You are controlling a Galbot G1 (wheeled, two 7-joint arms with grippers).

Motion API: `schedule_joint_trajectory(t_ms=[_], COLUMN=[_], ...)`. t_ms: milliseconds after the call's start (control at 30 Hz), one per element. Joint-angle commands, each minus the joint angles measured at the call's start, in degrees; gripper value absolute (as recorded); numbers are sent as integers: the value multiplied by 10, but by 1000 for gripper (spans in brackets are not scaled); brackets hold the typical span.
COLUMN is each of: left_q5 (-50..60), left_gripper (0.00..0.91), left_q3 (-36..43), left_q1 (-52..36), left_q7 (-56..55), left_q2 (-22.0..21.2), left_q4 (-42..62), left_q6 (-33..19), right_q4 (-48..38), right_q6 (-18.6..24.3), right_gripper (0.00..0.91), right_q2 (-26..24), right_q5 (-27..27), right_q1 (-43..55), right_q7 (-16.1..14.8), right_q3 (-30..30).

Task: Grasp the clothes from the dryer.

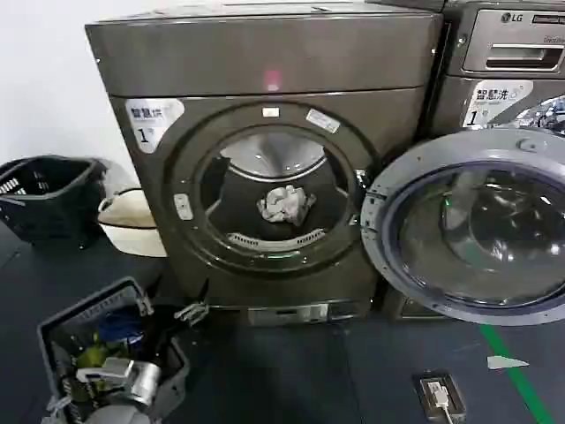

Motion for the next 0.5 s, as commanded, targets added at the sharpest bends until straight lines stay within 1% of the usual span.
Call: schedule_joint_trajectory(t_ms=[33,233,500], left_q5=[0,-2,-2], left_gripper=[907,907,907], left_q3=[1,2,2], left_q1=[-1,-3,1], left_q7=[3,-5,-2], left_q2=[-1,-2,-4], left_q4=[0,0,-7], left_q6=[2,-2,9], right_q4=[0,3,3], right_q6=[4,3,3], right_gripper=[907,907,907], right_q2=[0,2,5], right_q5=[5,7,9], right_q1=[0,-2,-1], right_q7=[1,0,-5], right_q3=[1,3,4])
